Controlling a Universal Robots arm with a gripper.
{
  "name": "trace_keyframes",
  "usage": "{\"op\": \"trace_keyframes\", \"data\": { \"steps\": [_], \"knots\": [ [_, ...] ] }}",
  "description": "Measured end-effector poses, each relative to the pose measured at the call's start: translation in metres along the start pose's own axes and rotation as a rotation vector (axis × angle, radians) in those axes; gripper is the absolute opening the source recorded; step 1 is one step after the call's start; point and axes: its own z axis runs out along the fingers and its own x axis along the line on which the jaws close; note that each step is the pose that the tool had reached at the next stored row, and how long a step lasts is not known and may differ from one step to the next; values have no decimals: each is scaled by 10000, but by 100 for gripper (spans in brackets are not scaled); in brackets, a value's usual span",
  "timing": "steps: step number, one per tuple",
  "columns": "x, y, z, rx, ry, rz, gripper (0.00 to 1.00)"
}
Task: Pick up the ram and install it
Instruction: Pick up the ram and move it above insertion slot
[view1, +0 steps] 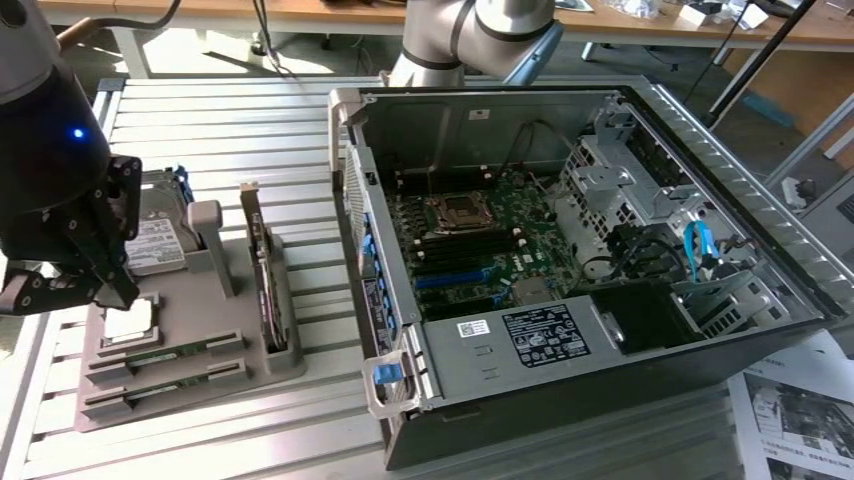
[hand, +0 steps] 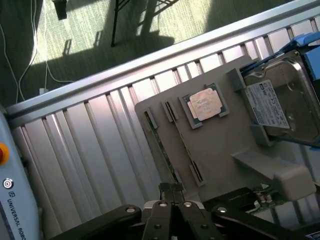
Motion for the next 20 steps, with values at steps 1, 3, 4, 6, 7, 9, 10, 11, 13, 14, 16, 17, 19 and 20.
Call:
{"op": "trace_keyframes", "data": {
  "steps": [1,3,4,6,7,9,10,11,13,14,16,17,19,20],
  "knots": [
    [0,0,3,6,-3,-213,11],
    [0,0,7,16,-10,-582,11],
    [0,0,9,23,-14,-822,11],
    [0,1,13,32,-20,-1159,11],
    [0,1,15,37,-22,-1350,11],
    [0,0,19,47,-28,-1742,11],
    [0,0,21,52,-31,-1934,11],
    [0,0,23,58,-34,-2129,11],
    [0,1,27,67,-40,-2482,11],
    [-1,1,29,73,-44,-2741,11],
    [-1,1,33,86,-51,-3213,11],
    [-1,1,33,88,-52,-3322,11],
    [-1,0,35,91,-54,-3424,11],
    [-1,-1,35,92,-54,-3441,11]
  ]
}}
